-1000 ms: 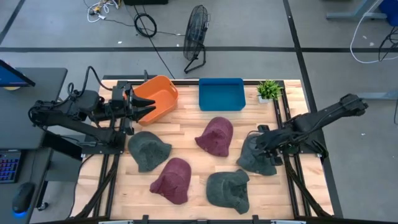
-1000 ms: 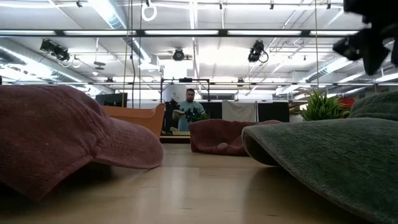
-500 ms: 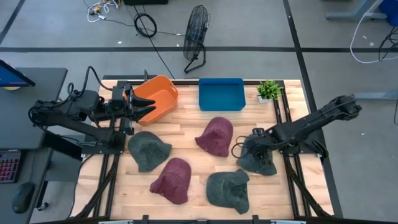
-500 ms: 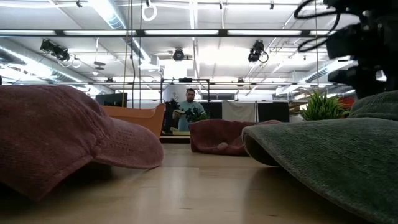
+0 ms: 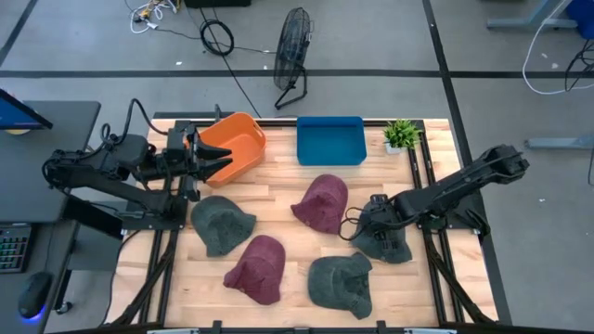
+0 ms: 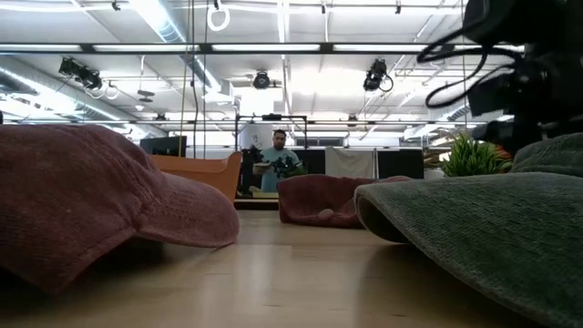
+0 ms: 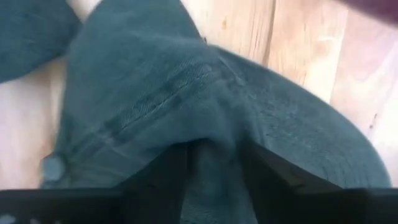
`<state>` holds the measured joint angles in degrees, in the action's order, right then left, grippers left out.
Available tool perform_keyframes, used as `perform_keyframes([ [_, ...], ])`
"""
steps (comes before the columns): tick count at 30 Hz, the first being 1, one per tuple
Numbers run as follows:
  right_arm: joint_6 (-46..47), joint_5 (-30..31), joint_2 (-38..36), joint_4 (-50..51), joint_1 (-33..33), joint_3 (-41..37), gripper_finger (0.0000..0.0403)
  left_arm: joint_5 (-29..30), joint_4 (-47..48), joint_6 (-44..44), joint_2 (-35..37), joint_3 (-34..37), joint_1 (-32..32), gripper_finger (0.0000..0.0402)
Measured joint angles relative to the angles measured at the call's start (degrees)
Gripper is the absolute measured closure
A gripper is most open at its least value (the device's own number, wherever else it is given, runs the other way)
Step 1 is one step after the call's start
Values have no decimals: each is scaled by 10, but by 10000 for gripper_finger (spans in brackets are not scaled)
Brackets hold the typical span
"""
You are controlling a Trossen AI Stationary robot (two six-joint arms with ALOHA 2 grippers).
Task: Pick & Place hat
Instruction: Put the top right black cap into the blue bin
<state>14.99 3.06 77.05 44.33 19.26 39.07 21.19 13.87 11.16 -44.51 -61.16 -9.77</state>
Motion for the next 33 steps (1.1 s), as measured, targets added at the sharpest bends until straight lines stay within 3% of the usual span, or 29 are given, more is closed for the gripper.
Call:
perform_keyframes([
  [9, 30, -4, 30, 3, -1, 2, 392, 0, 0, 0, 0, 0, 0, 292],
  [15, 61, -29, 11, 89, 0, 63, 397, 0, 0, 1, 0, 0, 0, 292],
  [21, 65, -25, -4, 177, -5, 186, 400, 0, 0, 2, 0, 0, 0, 292],
  [33, 176, 50, -4, 253, -97, 396, 402, 0, -2, 2, 0, 0, 0, 292],
])
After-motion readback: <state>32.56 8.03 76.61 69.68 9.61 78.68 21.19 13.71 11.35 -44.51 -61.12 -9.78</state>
